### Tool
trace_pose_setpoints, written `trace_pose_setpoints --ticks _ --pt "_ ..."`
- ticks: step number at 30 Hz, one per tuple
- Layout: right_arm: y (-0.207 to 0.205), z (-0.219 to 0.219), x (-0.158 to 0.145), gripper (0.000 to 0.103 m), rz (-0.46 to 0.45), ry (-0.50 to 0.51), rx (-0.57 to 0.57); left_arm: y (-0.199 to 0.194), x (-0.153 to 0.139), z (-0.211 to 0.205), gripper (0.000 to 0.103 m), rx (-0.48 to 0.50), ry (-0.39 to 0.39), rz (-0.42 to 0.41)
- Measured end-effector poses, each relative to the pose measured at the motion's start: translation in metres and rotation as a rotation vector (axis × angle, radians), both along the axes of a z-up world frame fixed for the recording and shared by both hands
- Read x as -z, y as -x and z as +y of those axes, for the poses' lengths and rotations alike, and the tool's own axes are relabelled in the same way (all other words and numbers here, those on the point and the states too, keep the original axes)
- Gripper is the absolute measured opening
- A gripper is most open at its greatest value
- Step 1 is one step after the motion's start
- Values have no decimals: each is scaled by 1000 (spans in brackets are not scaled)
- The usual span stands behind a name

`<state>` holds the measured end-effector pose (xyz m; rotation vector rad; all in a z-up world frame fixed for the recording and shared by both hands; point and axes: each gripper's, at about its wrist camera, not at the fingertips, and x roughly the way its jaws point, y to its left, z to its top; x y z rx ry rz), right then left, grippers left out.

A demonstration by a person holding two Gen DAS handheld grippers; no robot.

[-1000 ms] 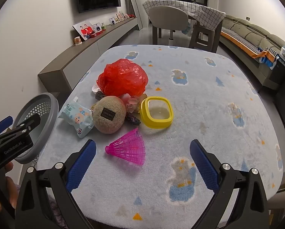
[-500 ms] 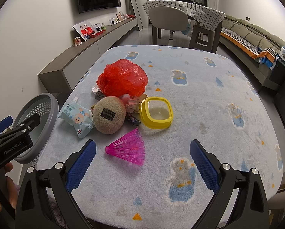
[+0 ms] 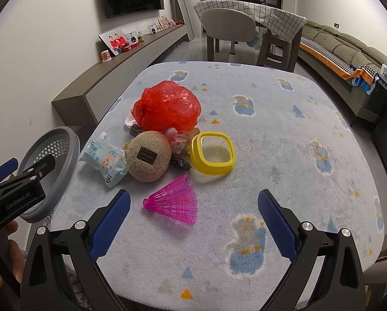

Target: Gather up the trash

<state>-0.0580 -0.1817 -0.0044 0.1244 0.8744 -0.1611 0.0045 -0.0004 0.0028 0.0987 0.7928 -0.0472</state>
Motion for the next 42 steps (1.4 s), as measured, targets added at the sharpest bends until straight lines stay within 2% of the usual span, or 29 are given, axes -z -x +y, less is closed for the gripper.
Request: trace_pose_setpoints --ticks 42 --pt "-1 -1 1 94 2 1 -2 2 1 1 97 0 2 -3"
